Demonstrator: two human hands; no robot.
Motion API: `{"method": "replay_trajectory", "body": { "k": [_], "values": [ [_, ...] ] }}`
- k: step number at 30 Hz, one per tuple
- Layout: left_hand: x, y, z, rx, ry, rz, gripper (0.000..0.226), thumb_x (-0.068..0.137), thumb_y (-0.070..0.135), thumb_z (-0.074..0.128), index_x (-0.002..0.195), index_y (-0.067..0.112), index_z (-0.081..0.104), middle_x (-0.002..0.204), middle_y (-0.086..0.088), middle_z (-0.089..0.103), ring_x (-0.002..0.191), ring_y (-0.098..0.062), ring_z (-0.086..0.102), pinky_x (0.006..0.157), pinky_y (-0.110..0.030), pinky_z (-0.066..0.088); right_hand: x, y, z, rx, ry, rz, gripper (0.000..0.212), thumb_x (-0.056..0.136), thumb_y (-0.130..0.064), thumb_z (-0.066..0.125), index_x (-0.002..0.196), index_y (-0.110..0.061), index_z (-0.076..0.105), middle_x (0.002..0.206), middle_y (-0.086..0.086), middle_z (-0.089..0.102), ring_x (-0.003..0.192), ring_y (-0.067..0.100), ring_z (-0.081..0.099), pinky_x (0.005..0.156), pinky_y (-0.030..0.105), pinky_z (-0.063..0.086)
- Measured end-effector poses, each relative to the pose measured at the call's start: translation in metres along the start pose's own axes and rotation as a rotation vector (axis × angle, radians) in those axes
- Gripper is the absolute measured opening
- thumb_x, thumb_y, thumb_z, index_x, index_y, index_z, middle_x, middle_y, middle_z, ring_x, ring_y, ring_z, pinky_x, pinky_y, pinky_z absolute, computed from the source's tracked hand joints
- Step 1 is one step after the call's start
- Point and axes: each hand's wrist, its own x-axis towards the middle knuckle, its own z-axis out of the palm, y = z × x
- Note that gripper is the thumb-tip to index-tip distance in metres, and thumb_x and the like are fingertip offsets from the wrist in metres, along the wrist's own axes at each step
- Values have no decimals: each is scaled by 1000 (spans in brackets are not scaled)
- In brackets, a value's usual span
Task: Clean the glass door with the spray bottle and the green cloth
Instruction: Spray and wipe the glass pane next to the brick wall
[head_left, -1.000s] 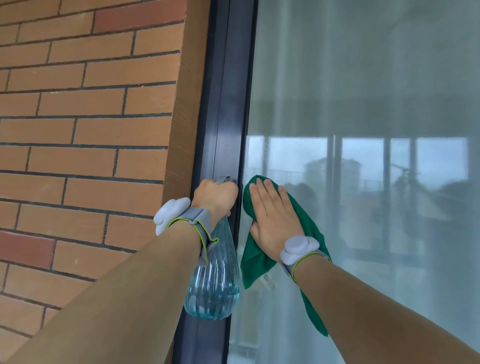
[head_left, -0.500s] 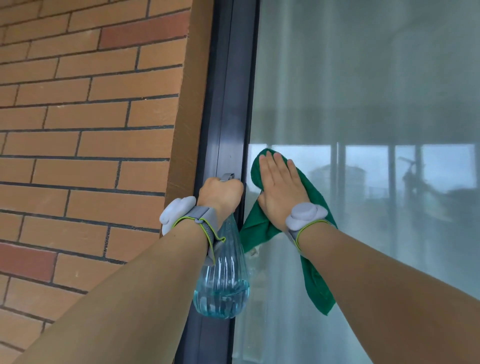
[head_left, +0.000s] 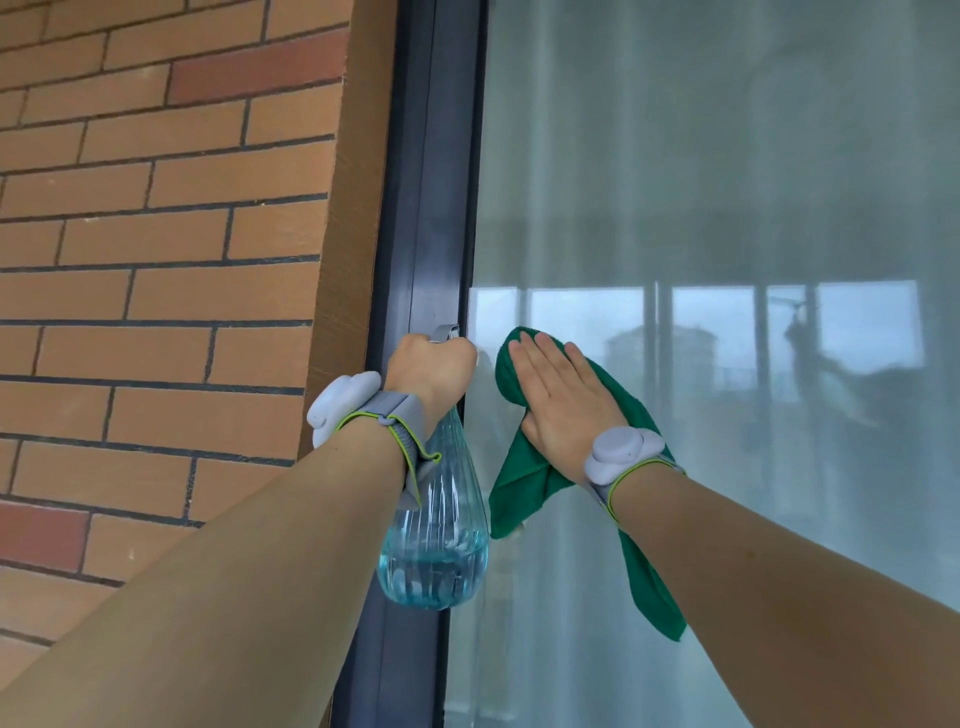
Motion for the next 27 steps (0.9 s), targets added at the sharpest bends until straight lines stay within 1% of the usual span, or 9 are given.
{"method": "replay_trajectory", "body": {
  "k": [3,8,12,15,17,19,21,23,27],
  "values": [
    [-12,12,7,12,-8,17,33,56,18,49,83,5,62,82,-16,65,69,-32,56,65,-37,43,-11,4,2,4,-2,-14,70,80,-20,38,147,-1,33,150,15,39,138,32,37,115,44,17],
    [-14,27,13,12,16,40,44,55,21,45,88,0,66,99,-24,74,74,-33,61,69,-37,49,-18,14,6,3,19,-93,76,76,-14,57,147,0,33,151,15,37,139,31,36,114,44,15],
    [-14,30,15,51,21,43,53,56,21,46,99,-3,68,99,-23,75,80,-35,68,81,-49,61,-21,17,6,32,56,-97,77,75,-11,63,146,-1,36,150,14,39,138,31,38,114,44,17],
    [-17,28,15,75,12,31,51,57,21,46,97,-2,67,99,-22,74,82,-37,69,74,-41,57,-22,15,6,50,73,-82,75,75,-8,61,145,-1,37,148,14,41,136,32,40,115,45,20],
    [-17,27,12,88,0,23,54,56,22,46,99,-2,68,98,-21,74,79,-36,67,70,-37,52,-20,14,4,85,101,-69,66,79,-4,49,144,-1,38,143,13,47,130,33,46,114,45,30],
    [-17,28,10,82,0,15,54,57,22,47,101,-1,68,99,-21,74,78,-36,66,69,-37,50,-15,18,-2,116,128,-94,60,80,-4,38,140,-1,44,129,12,57,114,33,56,102,44,43],
    [-15,30,9,70,5,26,50,57,21,48,98,-1,67,97,-23,74,75,-35,64,69,-38,49,-13,25,-9,123,163,-178,58,75,1,55,133,-1,52,112,11,63,95,33,61,87,41,50],
    [-18,35,11,62,-7,38,44,59,21,50,95,1,67,98,-24,74,73,-34,63,67,-38,48,-15,38,-18,94,169,-247,66,62,7,71,126,-2,59,100,8,65,81,31,60,75,38,52],
    [-33,44,28,38,-63,54,50,62,24,50,105,8,69,97,-23,75,71,-33,61,69,-38,49,-31,71,-38,37,125,-325,62,54,8,75,115,-6,67,85,4,65,68,28,59,64,36,51]
  ]
}}
